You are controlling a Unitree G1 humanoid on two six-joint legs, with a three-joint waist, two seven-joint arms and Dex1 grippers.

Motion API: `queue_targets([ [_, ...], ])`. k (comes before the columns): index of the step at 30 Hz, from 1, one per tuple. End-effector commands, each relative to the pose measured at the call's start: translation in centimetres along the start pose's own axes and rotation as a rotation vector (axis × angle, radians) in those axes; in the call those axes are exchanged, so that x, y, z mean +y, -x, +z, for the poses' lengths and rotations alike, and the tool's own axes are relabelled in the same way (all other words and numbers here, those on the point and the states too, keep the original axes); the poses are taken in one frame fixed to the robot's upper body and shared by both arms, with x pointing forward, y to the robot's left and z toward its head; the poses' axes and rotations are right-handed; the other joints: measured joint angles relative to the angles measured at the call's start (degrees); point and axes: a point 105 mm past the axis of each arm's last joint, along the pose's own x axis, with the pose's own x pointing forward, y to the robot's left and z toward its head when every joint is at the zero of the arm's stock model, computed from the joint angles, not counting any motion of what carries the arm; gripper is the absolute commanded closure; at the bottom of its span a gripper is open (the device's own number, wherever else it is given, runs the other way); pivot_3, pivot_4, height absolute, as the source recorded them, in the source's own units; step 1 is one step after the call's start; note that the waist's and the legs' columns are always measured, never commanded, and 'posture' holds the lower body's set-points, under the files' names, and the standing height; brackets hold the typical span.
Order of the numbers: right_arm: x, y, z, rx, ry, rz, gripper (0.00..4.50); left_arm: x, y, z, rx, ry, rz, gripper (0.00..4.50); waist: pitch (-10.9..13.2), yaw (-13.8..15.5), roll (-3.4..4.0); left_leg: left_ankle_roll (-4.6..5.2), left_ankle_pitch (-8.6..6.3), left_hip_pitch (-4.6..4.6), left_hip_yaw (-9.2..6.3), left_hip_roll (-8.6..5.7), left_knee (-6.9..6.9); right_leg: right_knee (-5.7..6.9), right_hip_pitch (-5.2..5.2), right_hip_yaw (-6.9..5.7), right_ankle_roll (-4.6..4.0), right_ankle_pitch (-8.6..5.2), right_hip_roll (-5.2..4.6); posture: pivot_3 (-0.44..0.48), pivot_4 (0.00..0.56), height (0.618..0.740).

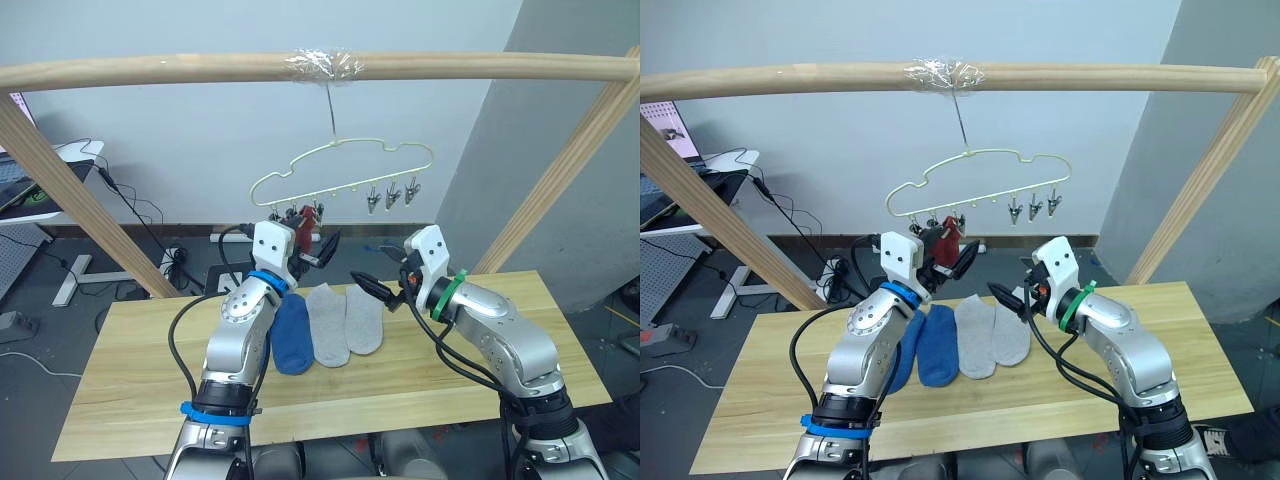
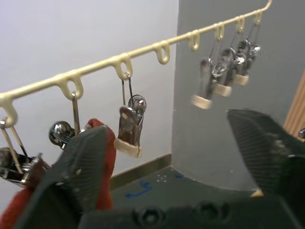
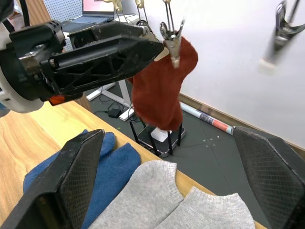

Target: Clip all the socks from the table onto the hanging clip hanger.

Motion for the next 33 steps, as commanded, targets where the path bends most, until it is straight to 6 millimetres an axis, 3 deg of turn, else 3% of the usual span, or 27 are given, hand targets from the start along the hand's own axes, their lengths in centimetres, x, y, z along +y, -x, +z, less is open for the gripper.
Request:
queue_targets([
  [1,-0.2,0.0,1.2,-0.05,0.026,-0.009,0.0,-0.2,0.1,1.0,-0.037,-0.014,0.011,0.03,0.0,0.0,0.0,0.0,0.0,0.0,0.0,0.0,0.0,0.0,0.0,0.0,0.0,0.0,0.0,-0.147,0.106,0.74],
  [10,-0.2,0.0,1.2,-0.05,0.029,-0.016,0.0,0.0,-1.0,0.1,-0.027,0.011,0.05,0.03,0.0,0.04,0.0,0.0,0.0,0.0,0.0,-0.01,0.02,0.0,0.01,0.0,0.0,0.0,0.0,-0.16,0.108,0.74],
  [17,-0.3,0.2,1.2,-0.049,0.029,-0.026,0.0,0.0,-2.1,0.3,-0.042,0.022,0.06,2.02,0.0,-0.13,0.0,0.0,0.0,-0.01,0.01,-0.01,0.01,-0.01,0.0,0.0,0.01,0.0,0.0,-0.174,0.111,0.74],
  [27,-0.2,0.3,1.2,-0.05,0.029,-0.033,0.0,0.9,-2.7,0.9,-0.064,-0.011,0.097,2.02,0.0,-0.41,0.0,0.0,0.0,-0.01,0.0,-0.01,0.01,0.0,0.0,0.0,0.01,0.0,0.0,-0.177,0.11,0.74],
  [33,-0.3,0.3,1.3,-0.053,0.029,-0.033,0.0,0.5,-1.9,0.6,-0.055,-0.01,0.077,2.02,0.0,-0.43,0.0,0.0,0.0,-0.01,0.0,-0.01,0.0,0.0,0.0,0.0,0.01,0.0,0.0,-0.177,0.11,0.74],
])
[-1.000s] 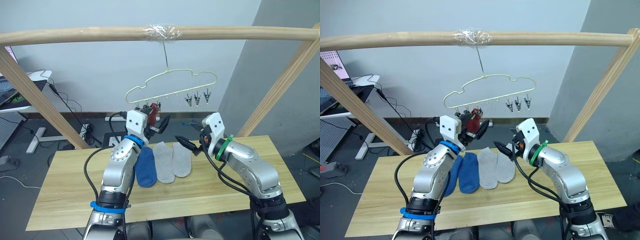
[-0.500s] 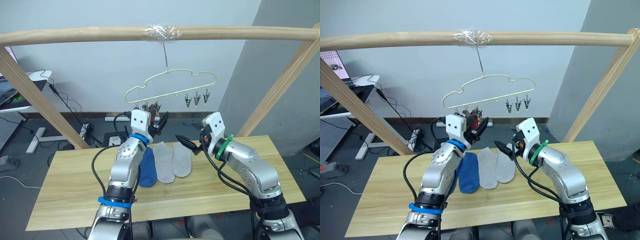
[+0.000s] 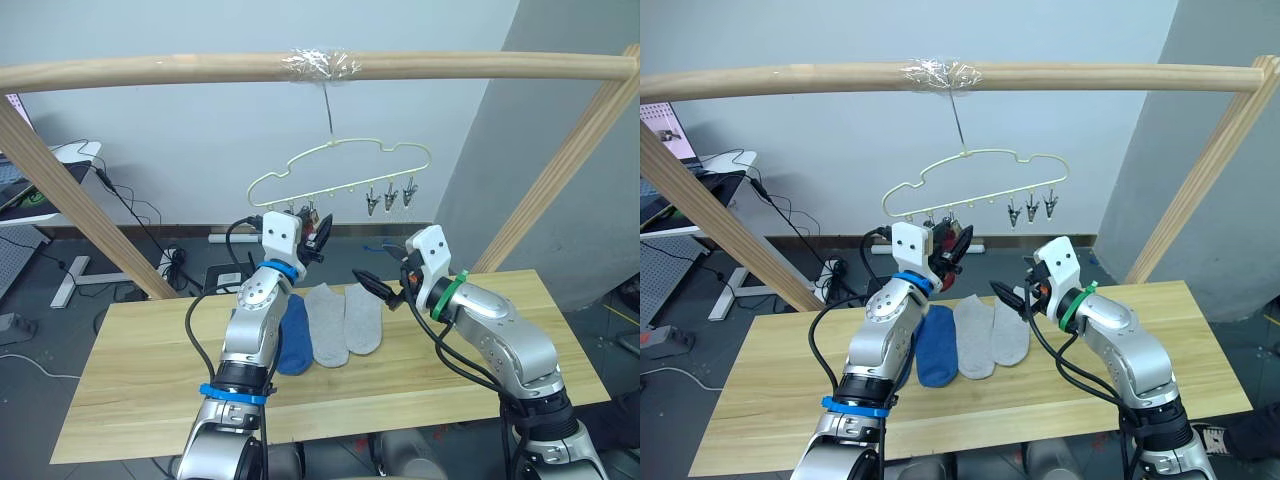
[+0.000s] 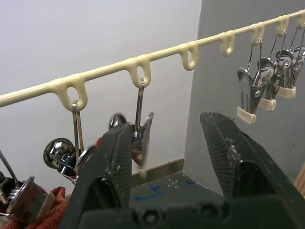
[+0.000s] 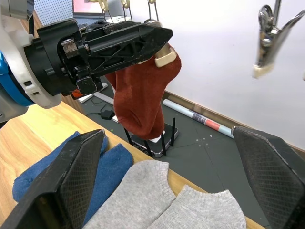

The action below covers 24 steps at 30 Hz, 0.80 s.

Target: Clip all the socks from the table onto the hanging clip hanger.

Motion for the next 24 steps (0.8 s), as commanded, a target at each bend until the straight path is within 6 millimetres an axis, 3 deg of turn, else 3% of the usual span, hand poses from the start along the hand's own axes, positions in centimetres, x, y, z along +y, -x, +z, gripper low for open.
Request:
queue_targets([
  [1,0.0,0.3,1.3,-0.049,0.028,0.001,0.0,-0.4,0.6,1.2,-0.046,-0.022,-0.023,2.02,0.0,-0.01,0.0,0.0,0.0,0.0,0.0,0.0,0.0,0.0,0.0,0.01,0.0,0.0,0.0,-0.177,0.11,0.74],
  [11,0.0,0.2,1.4,-0.049,0.029,0.006,0.0,0.2,1.8,1.3,-0.04,-0.024,0.003,2.02,0.0,0.0,0.0,0.0,0.0,0.0,0.01,0.0,0.03,0.01,0.01,0.01,0.0,0.01,0.0,-0.17,0.107,0.74],
  [17,0.1,0.2,1.4,-0.048,0.032,0.011,0.0,0.8,1.0,1.6,-0.058,-0.03,0.038,2.02,0.0,0.0,0.0,0.0,0.0,0.0,0.0,0.0,0.02,0.01,0.01,0.0,0.0,0.01,0.0,-0.17,0.105,0.74],
  [24,0.0,0.3,1.5,-0.045,0.037,0.006,0.0,0.0,-0.2,1.7,-0.074,-0.014,0.001,2.02,0.0,-0.02,0.0,0.0,0.0,0.0,0.0,0.0,0.02,0.0,0.01,0.0,0.0,0.01,0.0,-0.184,0.106,0.74],
])
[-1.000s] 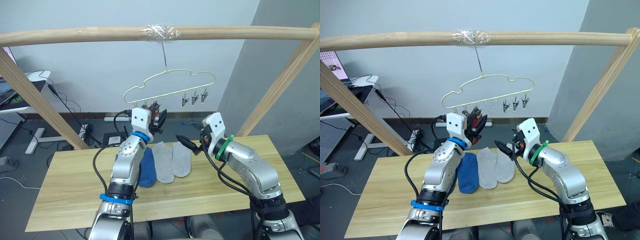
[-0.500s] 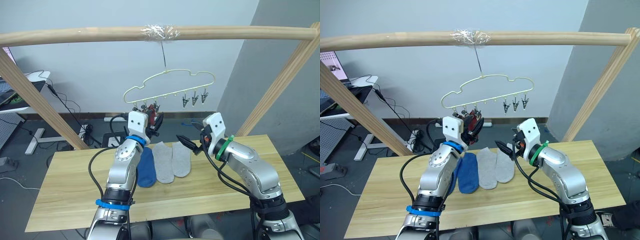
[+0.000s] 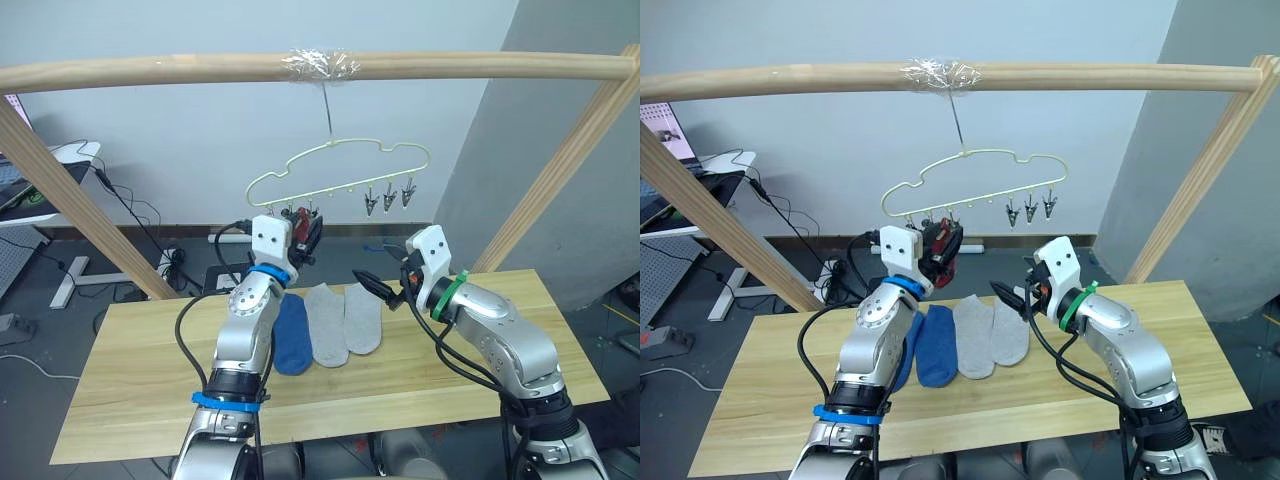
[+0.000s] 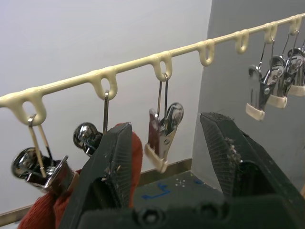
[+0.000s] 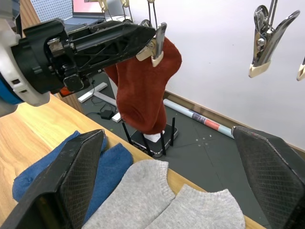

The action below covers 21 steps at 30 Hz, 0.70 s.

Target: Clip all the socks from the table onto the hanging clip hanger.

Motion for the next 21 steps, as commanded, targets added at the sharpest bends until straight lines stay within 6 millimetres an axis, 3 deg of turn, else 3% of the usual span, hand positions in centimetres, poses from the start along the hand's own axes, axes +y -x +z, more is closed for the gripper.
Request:
queue_targets([
  [1,0.0,0.3,1.6,-0.049,0.034,0.004,0.0,-1.0,-1.0,1.5,-0.062,-0.011,-0.04,2.02,0.0,0.0,0.0,0.0,0.0,0.0,0.0,0.0,0.0,0.0,0.0,0.0,0.0,0.0,0.0,-0.184,0.106,0.74],
  [21,-0.3,0.6,1.5,-0.049,0.026,-0.017,0.0,-1.9,-2.4,1.5,-0.07,0.002,-0.079,2.02,0.0,-0.19,0.0,0.0,0.0,0.0,0.0,0.0,0.0,0.0,0.0,0.0,0.01,0.0,0.0,-0.207,0.116,0.74],
])
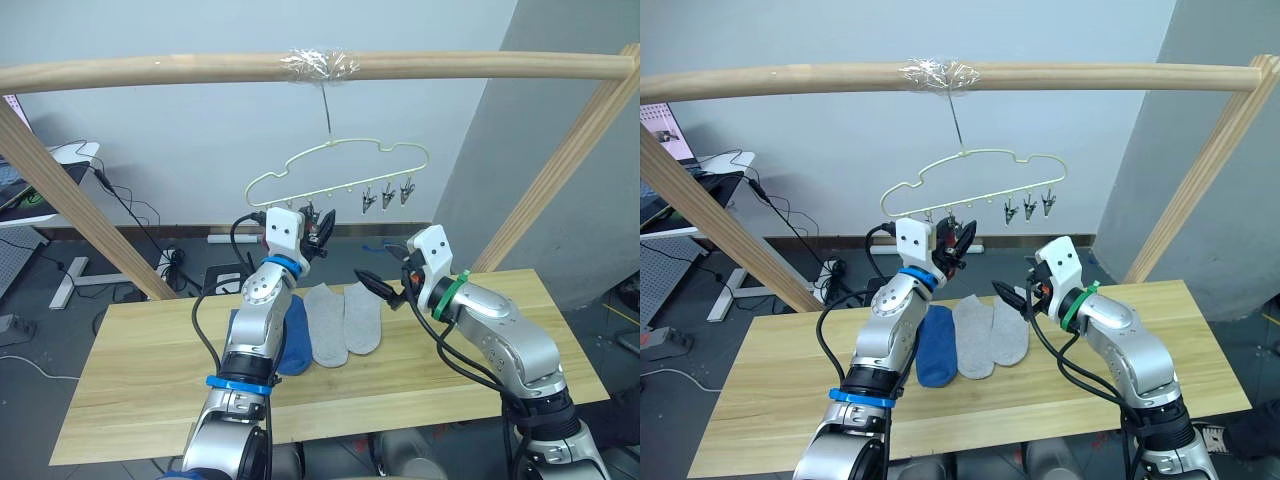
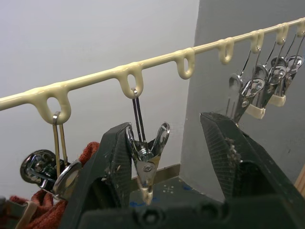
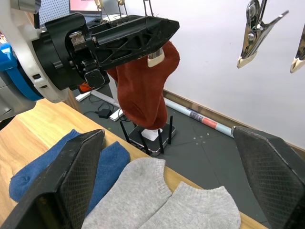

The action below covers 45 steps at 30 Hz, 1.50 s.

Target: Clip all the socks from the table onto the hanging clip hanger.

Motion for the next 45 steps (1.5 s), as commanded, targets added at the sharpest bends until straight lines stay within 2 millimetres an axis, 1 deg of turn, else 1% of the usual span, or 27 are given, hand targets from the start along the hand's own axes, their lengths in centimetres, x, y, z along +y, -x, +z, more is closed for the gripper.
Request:
queue_targets([
  [1,-0.09,0.46,1.55,-0.053,0.026,-0.008,0.0,-0.81,-0.78,1.55,-0.054,-0.019,-0.035,2.02,0.0,-0.01,0.0,0.0,0.0,0.0,0.0,0.0,0.0,0.0,0.0,0.0,0.0,0.0,0.0,-0.207,0.116,0.74],
  [18,-0.26,0.48,1.61,-0.055,0.028,-0.016,0.0,-1.25,-1.03,1.12,-0.031,0.017,-0.062,2.02,0.0,-0.08,0.0,0.0,0.0,0.0,0.0,0.0,0.0,0.0,0.0,0.0,0.0,0.0,0.0,-0.211,0.116,0.74],
  [21,-0.25,0.48,1.6,-0.055,0.028,-0.015,0.0,-1.28,-1.04,1.14,-0.032,0.023,-0.065,2.57,0.0,-0.08,0.0,0.0,0.0,0.0,0.0,0.0,0.0,0.0,0.0,0.0,0.0,0.0,0.0,-0.21,0.115,0.74],
  [26,-0.11,0.5,1.5,-0.053,0.025,-0.01,0.0,-1.32,-1.03,1.14,-0.033,0.028,-0.066,4.09,0.0,-0.07,0.0,0.0,0.0,0.0,0.0,0.0,0.0,-0.01,0.0,0.0,0.0,0.0,0.0,-0.208,0.116,0.74],
  [27,-0.08,0.5,1.48,-0.053,0.025,-0.01,0.0,-1.31,-1.03,1.13,-0.032,0.028,-0.065,4.14,0.0,-0.07,0.0,0.0,0.0,0.0,0.0,0.0,0.0,-0.01,0.0,0.0,0.01,0.0,0.0,-0.208,0.115,0.74],
  [35,0.18,0.4,1.36,-0.05,0.023,-0.001,0.0,-1.06,-0.71,0.91,-0.019,0.008,-0.056,4.15,0.0,-0.07,0.0,0.0,0.0,0.0,0.0,0.0,0.0,-0.01,0.0,0.0,0.0,0.0,0.0,-0.202,0.114,0.74],
  [38,0.18,0.39,1.35,-0.049,0.024,0.001,0.0,-0.87,-0.72,0.96,-0.021,-0.019,-0.037,4.15,0.0,-0.05,0.0,0.0,0.0,0.0,0.0,0.0,0.0,-0.01,0.0,0.0,0.0,0.0,0.0,-0.2,0.113,0.74],
  [42,0.18,0.37,1.4,-0.05,0.027,0.002,0.0,-0.94,-0.85,1.19,-0.033,-0.013,-0.039,4.15,0.0,-0.04,0.0,0.0,0.0,0.0,0.0,0.0,0.0,-0.01,0.0,0.0,0.0,0.0,0.0,-0.202,0.108,0.74],
  [44,0.17,0.36,1.43,-0.051,0.028,0.002,0.0,-1.04,-0.91,1.3,-0.038,-0.011,-0.043,3.44,0.0,-0.05,0.0,0.0,0.0,0.0,0.0,0.0,0.0,-0.01,0.0,0.0,0.0,0.0,0.0,-0.202,0.108,0.74],
  [45,0.16,0.36,1.44,-0.051,0.029,0.002,0.0,-1.09,-0.93,1.34,-0.04,-0.01,-0.046,3.27,0.0,-0.04,0.0,0.0,0.0,0.0,0.0,0.0,0.0,-0.01,0.0,0.0,0.0,0.0,0.0,-0.202,0.108,0.74],
])
